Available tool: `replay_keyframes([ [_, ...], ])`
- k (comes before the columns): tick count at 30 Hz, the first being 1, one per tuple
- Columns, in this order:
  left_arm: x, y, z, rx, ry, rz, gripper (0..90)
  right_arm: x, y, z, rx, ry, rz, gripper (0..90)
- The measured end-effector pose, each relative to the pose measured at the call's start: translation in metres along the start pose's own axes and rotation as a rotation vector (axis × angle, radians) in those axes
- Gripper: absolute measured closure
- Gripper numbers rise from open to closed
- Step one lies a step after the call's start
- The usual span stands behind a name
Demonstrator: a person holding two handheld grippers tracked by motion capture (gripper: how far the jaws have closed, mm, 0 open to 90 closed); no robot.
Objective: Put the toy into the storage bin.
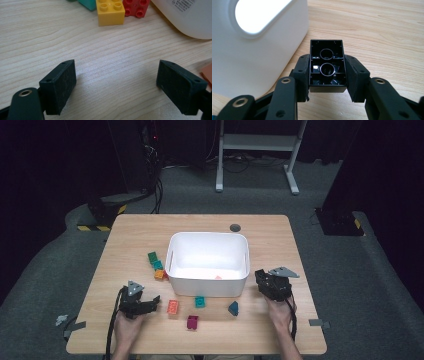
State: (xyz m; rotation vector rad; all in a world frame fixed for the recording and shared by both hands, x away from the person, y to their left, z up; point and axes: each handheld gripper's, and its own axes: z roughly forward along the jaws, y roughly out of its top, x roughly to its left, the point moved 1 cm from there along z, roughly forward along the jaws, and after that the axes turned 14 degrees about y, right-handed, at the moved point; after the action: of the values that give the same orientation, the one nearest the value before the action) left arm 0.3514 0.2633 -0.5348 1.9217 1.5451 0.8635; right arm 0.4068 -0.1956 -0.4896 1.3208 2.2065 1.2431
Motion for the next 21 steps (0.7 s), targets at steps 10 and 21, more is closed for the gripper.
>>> replay_keyframes([
  [10,0.000,0.000,0.000,0.000,0.000,0.000,16.3,0.000,0.002,-0.011,-0.006,0.024,0.013,59.3],
  [21,0.000,0.000,0.000,0.000,0.000,0.000,16.3,0.002,0.013,-0.022,-0.027,0.074,0.006,59.3],
])
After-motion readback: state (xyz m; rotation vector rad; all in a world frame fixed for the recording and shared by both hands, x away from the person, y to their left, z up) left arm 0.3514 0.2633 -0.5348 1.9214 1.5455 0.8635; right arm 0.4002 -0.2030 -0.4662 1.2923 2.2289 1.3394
